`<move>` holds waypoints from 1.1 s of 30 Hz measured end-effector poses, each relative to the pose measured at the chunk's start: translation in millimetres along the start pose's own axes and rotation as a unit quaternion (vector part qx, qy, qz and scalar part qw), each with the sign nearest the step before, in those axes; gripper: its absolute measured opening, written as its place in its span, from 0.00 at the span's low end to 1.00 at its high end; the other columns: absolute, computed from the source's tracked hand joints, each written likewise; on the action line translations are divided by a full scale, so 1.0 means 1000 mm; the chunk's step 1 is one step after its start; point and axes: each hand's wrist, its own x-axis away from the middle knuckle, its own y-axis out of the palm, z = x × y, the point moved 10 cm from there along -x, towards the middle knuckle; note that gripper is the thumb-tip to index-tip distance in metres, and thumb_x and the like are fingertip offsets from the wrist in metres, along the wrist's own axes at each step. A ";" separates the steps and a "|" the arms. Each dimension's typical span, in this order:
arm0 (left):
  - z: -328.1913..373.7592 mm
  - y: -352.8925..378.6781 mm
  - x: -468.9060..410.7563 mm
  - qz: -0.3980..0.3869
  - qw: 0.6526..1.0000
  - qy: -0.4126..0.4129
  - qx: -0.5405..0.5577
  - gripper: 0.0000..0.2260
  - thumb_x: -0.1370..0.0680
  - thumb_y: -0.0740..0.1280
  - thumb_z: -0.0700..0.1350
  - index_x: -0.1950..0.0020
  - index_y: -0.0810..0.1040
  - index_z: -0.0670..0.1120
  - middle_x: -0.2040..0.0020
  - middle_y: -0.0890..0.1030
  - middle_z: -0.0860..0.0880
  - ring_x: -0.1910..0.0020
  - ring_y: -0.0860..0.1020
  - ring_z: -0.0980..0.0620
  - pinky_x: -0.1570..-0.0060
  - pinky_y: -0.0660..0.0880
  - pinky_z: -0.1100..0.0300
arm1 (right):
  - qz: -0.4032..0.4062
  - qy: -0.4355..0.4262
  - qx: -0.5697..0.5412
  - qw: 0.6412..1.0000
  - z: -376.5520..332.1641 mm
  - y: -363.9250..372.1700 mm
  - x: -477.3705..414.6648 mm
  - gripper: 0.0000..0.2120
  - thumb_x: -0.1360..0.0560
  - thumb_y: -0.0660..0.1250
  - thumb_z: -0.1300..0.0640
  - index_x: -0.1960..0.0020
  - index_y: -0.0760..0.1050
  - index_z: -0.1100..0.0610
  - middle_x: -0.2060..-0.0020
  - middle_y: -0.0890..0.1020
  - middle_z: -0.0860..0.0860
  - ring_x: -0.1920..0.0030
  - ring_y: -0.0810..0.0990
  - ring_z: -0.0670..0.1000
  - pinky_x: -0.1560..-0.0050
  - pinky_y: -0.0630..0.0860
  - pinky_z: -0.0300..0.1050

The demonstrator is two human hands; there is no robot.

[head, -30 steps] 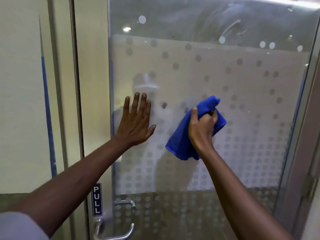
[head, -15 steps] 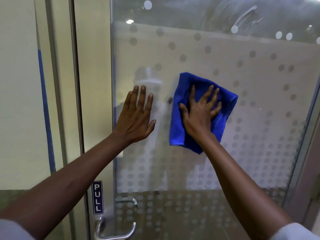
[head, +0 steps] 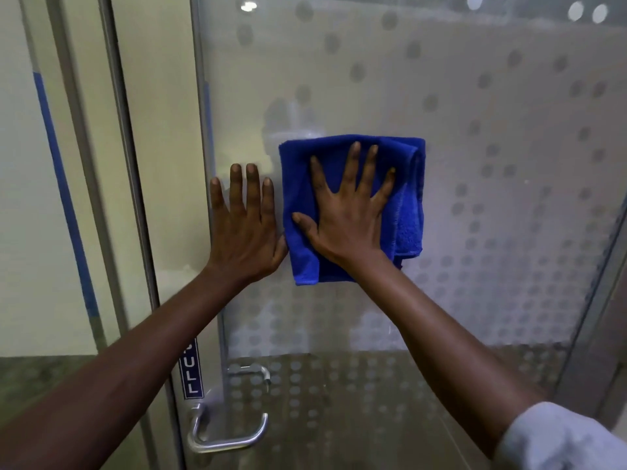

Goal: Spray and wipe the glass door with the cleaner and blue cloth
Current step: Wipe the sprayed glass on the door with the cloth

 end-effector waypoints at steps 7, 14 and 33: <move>-0.001 0.003 0.001 -0.008 1.000 0.010 -0.018 0.41 0.25 0.59 0.63 0.23 0.52 0.36 0.24 0.55 0.29 0.24 0.49 0.29 0.29 0.45 0.29 | -0.018 -0.011 -0.024 0.999 -0.003 0.034 0.084 0.41 0.29 0.53 0.26 0.22 0.51 0.44 0.24 0.46 0.65 0.25 0.43 0.70 0.34 0.42 0.79; -0.002 0.006 0.001 -0.014 0.999 -0.006 -0.031 0.41 0.23 0.54 0.66 0.22 0.52 0.36 0.23 0.54 0.30 0.24 0.49 0.30 0.29 0.44 0.29 | -0.068 0.090 -0.012 0.994 0.062 0.053 0.148 0.45 0.35 0.58 0.26 0.24 0.56 0.45 0.24 0.47 0.66 0.25 0.43 0.69 0.36 0.43 0.79; -0.003 0.009 0.000 -0.001 1.000 0.007 -0.022 0.38 0.22 0.52 0.62 0.22 0.49 0.38 0.24 0.54 0.28 0.25 0.51 0.28 0.32 0.47 0.24 | 0.021 0.128 -0.042 0.991 0.032 0.005 0.018 0.42 0.32 0.54 0.28 0.23 0.54 0.45 0.24 0.51 0.64 0.25 0.47 0.69 0.35 0.44 0.78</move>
